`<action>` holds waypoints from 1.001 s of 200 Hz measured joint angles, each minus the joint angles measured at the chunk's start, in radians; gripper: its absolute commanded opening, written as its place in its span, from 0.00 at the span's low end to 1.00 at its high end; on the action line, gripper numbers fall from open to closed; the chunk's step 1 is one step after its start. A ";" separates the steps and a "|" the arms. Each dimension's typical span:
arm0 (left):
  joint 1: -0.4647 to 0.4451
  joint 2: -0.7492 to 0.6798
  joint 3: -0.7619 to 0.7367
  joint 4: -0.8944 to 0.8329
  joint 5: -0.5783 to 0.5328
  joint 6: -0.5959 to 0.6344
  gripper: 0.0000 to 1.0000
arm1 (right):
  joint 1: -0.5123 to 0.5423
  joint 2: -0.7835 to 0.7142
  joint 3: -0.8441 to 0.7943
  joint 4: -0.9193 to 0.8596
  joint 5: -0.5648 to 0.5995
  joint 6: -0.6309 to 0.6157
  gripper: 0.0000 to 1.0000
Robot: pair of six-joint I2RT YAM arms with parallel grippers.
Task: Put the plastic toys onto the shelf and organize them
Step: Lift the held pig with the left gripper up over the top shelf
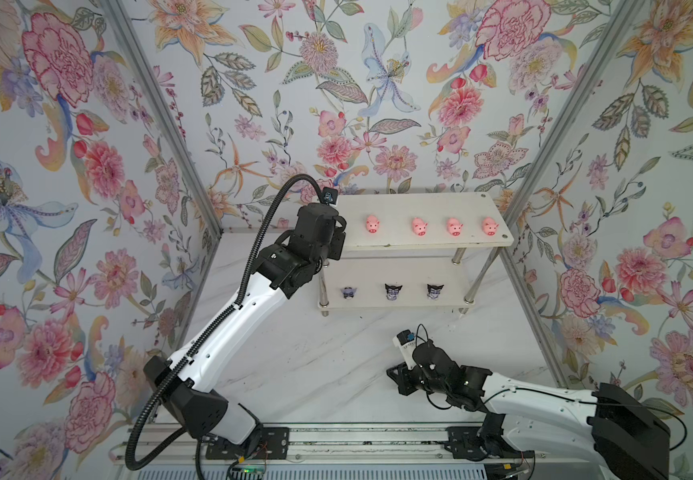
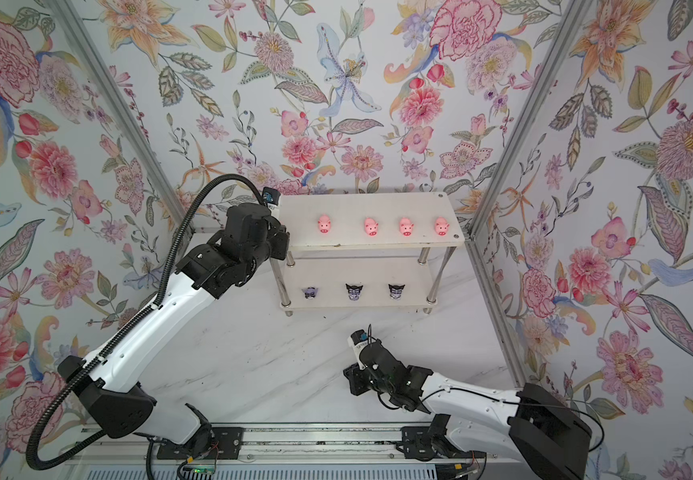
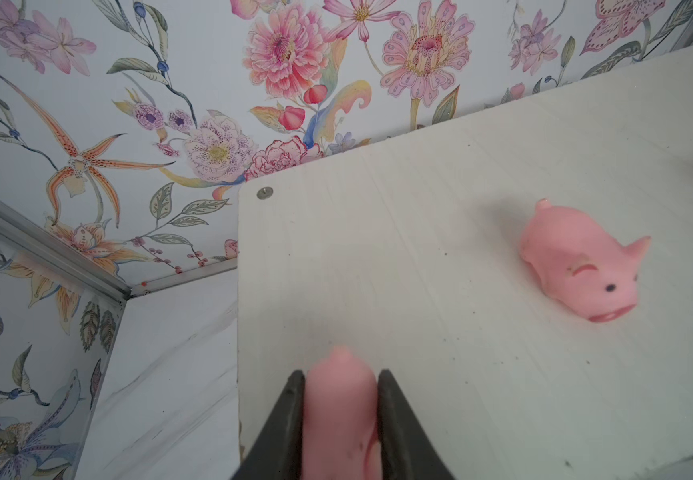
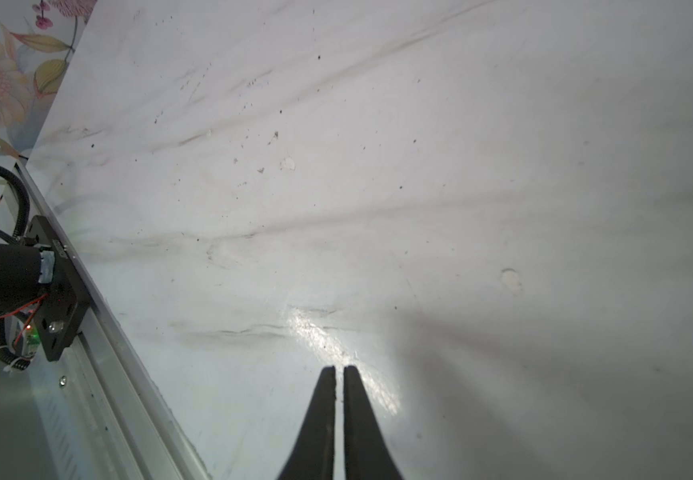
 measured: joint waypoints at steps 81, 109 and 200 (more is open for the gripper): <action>0.012 0.088 0.128 -0.046 0.060 -0.005 0.30 | -0.057 -0.206 0.024 -0.237 0.100 -0.010 0.13; 0.012 0.088 0.136 -0.072 0.072 -0.037 0.31 | -0.057 -0.178 0.024 -0.257 0.100 -0.017 0.13; 0.012 0.087 0.136 -0.092 0.074 -0.134 0.37 | -0.060 -0.198 0.022 -0.259 0.100 -0.025 0.14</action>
